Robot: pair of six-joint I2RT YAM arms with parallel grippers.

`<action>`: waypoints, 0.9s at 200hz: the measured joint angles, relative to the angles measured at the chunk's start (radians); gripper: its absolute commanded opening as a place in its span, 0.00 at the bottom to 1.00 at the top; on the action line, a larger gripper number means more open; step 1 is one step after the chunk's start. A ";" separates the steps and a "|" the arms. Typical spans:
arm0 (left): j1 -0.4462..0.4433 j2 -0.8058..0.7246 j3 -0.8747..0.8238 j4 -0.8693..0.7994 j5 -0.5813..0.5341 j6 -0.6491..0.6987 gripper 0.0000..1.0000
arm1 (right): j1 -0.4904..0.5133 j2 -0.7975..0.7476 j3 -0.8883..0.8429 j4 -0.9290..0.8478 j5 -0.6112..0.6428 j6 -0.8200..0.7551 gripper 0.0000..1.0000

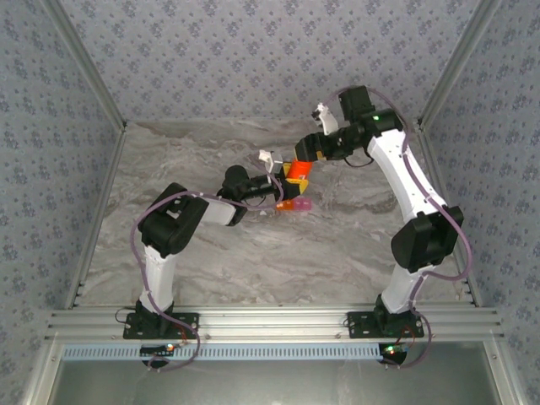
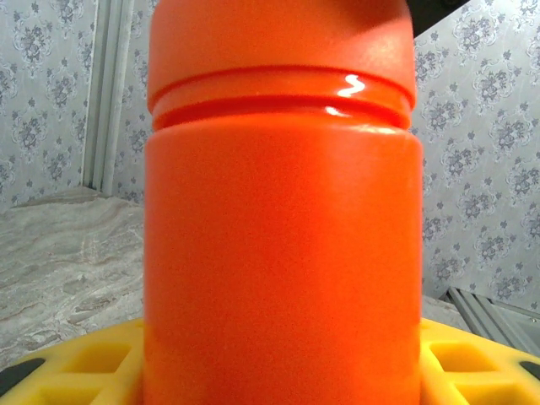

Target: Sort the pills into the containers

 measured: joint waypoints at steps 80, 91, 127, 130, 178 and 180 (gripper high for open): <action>0.000 0.000 0.000 -0.007 0.000 0.000 0.00 | 0.005 -0.001 -0.012 0.010 0.002 -0.008 0.47; 0.000 0.000 0.000 -0.014 0.000 0.000 0.00 | 0.008 -0.003 -0.022 0.020 0.010 0.001 0.47; 0.002 -0.001 0.000 -0.059 -0.009 0.040 0.00 | 0.034 -0.020 -0.058 0.064 0.084 0.077 0.45; 0.002 -0.001 0.000 -0.064 -0.012 0.044 0.00 | 0.035 -0.021 -0.062 0.068 0.092 0.084 0.45; -0.021 -0.058 -0.066 -0.231 -0.165 0.238 0.00 | 0.058 -0.041 -0.196 0.200 0.154 0.270 0.44; -0.024 -0.061 -0.068 -0.242 -0.175 0.252 0.00 | 0.058 -0.043 -0.205 0.208 0.157 0.285 0.44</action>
